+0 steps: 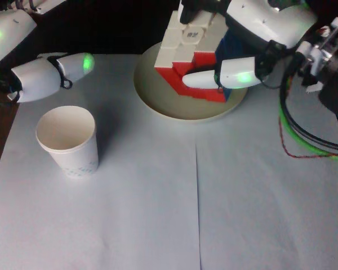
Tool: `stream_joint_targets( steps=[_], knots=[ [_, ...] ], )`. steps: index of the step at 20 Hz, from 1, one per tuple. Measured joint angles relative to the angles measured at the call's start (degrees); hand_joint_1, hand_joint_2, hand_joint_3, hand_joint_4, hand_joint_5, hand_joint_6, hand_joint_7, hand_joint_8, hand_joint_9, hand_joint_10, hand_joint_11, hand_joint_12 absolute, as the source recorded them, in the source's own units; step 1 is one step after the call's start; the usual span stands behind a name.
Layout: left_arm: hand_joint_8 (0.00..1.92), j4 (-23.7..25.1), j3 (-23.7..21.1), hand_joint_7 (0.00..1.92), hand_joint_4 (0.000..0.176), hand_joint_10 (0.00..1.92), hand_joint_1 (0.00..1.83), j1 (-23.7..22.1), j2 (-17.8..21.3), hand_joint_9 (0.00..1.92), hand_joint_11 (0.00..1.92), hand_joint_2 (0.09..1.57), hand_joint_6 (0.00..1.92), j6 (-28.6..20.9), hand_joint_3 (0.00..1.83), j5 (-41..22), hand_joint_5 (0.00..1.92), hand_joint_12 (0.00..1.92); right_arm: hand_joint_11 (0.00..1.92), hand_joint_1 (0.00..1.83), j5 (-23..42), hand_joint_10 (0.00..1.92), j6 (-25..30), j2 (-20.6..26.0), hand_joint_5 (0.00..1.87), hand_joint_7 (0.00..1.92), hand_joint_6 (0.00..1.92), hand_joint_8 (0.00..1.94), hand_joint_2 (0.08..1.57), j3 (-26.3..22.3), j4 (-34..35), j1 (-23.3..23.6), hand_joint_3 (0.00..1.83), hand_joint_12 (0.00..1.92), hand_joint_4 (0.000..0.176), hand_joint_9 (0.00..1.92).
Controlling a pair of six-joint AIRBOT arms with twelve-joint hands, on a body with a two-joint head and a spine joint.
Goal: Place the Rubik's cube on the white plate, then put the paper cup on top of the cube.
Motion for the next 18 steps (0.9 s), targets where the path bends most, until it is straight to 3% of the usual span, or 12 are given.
stream_joint_targets(
  steps=[1, 2, 4, 6, 7, 9, 12, 13, 14, 15, 16, 18],
  knots=[
    [0.0, -0.1, 0.1, 0.03, 0.101, 0.0, 0.45, 0.0, 0.0, 0.02, 0.0, 1.35, 0.0, 0.0, 0.0, 0.0, 0.12, 0.49, 0.79, 1.25, -1.0, 1.81, 0.0, -0.9, 0.19, 0.57, 1.25, 1.63, 1.32, 1.0, 1.2, 0.0, 0.0, 1.92, 0.0, 0.59],
    [0.01, -0.1, 0.1, 0.01, 0.061, 0.0, 0.46, 0.0, 0.0, 0.02, 0.0, 1.37, 0.0, 0.0, 0.0, -0.3, 0.11, 0.58, 0.78, 1.21, -2.2, 1.76, 0.0, -1.5, 0.18, 0.3, 1.23, 1.48, 1.24, 1.9, 1.9, 0.0, 0.0, 1.92, 0.0, 0.58],
    [0.0, 0.2, 0.1, 0.0, 0.058, 0.0, 0.35, 0.0, -0.2, 0.03, 0.0, 1.37, 0.0, 0.0, 0.0, -0.6, 0.09, 0.7, 0.5, 1.16, -3.5, 1.56, 0.0, -2.4, 0.13, 0.18, 1.07, 1.13, 1.2, 3.0, 3.6, 0.0, 0.0, 1.87, 0.0, 0.34],
    [0.0, 0.0, 0.1, 0.02, 0.078, 0.0, 0.37, 0.0, -0.3, 0.03, 0.0, 1.35, 0.0, 0.0, 0.0, -0.7, 0.11, 0.57, 0.13, 1.02, -4.0, 1.28, -0.1, -2.9, 0.12, 0.15, 0.74, 0.64, 1.21, 3.3, 4.5, -0.1, 0.0, 1.87, 0.0, 0.12],
    [0.0, 0.0, 0.1, 0.02, 0.065, 0.0, 0.39, 0.0, -0.3, 0.01, 0.0, 1.35, 0.0, 0.0, 0.0, -0.7, 0.11, 0.45, 0.02, 0.92, -3.8, 1.09, 0.0, -3.1, 0.13, 0.19, 0.55, 0.38, 1.21, 3.2, 4.9, -0.5, 0.0, 1.84, 0.017, 0.09],
    [0.0, 0.0, 0.1, 0.03, 0.056, 0.0, 0.34, 0.0, -0.3, 0.01, 0.0, 1.34, 0.0, 0.0, 0.0, -0.8, 0.11, 0.34, 0.0, 0.8, -3.8, 0.75, 0.5, -3.2, 0.11, 0.09, 0.21, 0.03, 1.21, 3.2, 5.8, -1.4, 0.0, 1.4, 0.037, 0.01],
    [0.0, -0.1, 0.1, 0.02, 0.083, 0.0, 0.36, 0.0, -0.3, 0.0, 0.0, 1.34, 0.0, 0.0, 0.0, -0.8, 0.11, 0.28, 0.0, 0.76, -3.9, 0.3, 0.2, -3.0, 0.04, 0.0, 0.02, 0.0, 1.22, 2.9, 6.8, -1.8, 0.0, 0.9, 0.067, 0.0],
    [0.0, 0.0, 0.1, 0.01, 0.061, 0.0, 0.32, 0.0, -0.4, 0.0, 0.0, 1.34, 0.0, 0.0, 0.0, -0.8, 0.1, 0.23, 0.0, 0.69, -3.9, 0.06, 0.2, -3.0, 0.0, 0.0, 0.0, 0.0, 1.19, 2.6, 6.8, -1.9, 0.0, 0.66, 0.088, 0.02],
    [0.0, 0.0, 0.1, 0.01, 0.062, 0.0, 0.29, 0.0, -0.4, 0.0, 0.0, 1.34, 0.0, 0.0, 0.0, -0.8, 0.1, 0.24, 0.0, 0.7, -3.9, 0.0, 0.2, -2.8, 0.0, 0.0, 0.0, 0.0, 1.18, 2.4, 6.7, -1.9, 0.0, 0.42, 0.082, 0.0],
    [0.0, -0.1, 0.1, 0.01, 0.077, 0.0, 0.3, 0.0, -0.3, 0.0, 0.0, 1.34, 0.0, 0.0, 0.0, -0.8, 0.11, 0.28, 0.0, 0.68, -3.8, 0.0, 0.2, -2.3, 0.0, 0.0, 0.0, 0.0, 1.17, 1.8, 6.6, -1.9, 0.0, 0.28, 0.106, 0.0],
    [0.0, -0.2, 0.1, 0.02, 0.078, 0.0, 0.34, 0.0, -0.3, 0.0, 0.0, 1.34, 0.0, 0.0, 0.0, -0.8, 0.11, 0.3, 0.0, 0.61, -3.4, 0.0, 0.2, -1.7, 0.0, 0.0, 0.0, 0.0, 1.17, 1.2, 6.3, -1.9, 0.0, 0.02, 0.109, 0.0],
    [0.0, -0.2, 0.1, 0.0, 0.091, 0.0, 0.32, 0.0, -0.3, 0.0, 0.0, 1.33, 0.0, 0.0, 0.0, -0.8, 0.11, 0.42, 0.0, 0.51, -2.9, 0.0, 0.2, -0.3, 0.0, 0.0, 0.0, 0.0, 1.17, -0.3, 6.3, -1.9, 0.0, 0.0, 0.087, 0.0]
  ],
)
